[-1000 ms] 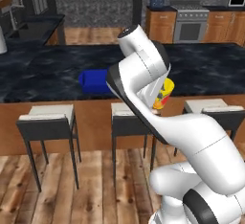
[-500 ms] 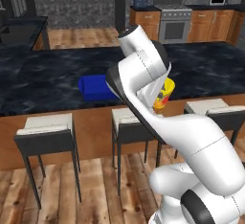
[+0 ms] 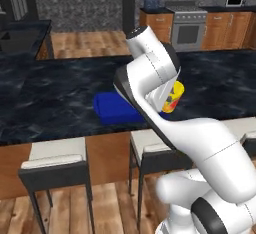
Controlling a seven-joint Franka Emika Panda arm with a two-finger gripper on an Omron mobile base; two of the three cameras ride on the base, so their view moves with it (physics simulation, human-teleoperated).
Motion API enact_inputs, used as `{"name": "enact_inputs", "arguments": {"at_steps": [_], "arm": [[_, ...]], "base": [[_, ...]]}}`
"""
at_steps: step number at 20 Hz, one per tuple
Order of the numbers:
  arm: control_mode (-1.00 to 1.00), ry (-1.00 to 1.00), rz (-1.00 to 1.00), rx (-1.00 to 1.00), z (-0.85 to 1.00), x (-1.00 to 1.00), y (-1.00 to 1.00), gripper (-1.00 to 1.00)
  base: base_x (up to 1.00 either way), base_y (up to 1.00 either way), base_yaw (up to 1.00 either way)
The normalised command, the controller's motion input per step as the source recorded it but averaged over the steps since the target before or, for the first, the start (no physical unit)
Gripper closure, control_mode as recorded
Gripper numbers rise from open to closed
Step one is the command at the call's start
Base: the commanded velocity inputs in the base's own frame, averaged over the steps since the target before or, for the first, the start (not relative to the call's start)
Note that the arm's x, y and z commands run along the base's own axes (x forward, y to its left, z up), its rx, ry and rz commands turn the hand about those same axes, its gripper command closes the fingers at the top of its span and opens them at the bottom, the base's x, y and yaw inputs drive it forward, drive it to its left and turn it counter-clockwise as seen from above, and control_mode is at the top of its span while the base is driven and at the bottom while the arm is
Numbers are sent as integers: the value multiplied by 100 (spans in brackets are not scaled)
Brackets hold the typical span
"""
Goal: There is a tray on the dining counter. Grab the cup, mug, and pitcher and place them on the tray. The pitcher may be placed next to the tray if it cannot fit the tray.
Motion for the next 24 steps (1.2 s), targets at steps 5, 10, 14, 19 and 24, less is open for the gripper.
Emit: {"name": "enact_inputs", "arguments": {"at_steps": [5, 10, 14, 19, 24], "arm": [[100, 0, 0, 0, 0, 0, 0, 100], [100, 0, 0, 0, 0, 0, 0, 100], [100, 0, 0, 0, 0, 0, 0, 100], [-100, 15, -3, 0, 0, 78, 0, 100], [-100, 17, -1, 0, -6, 89, 0, 100]], "base": [[70, 77, -4], [73, 53, -2], [71, 19, -3], [0, 0, 0], [0, 0, 0]]}}
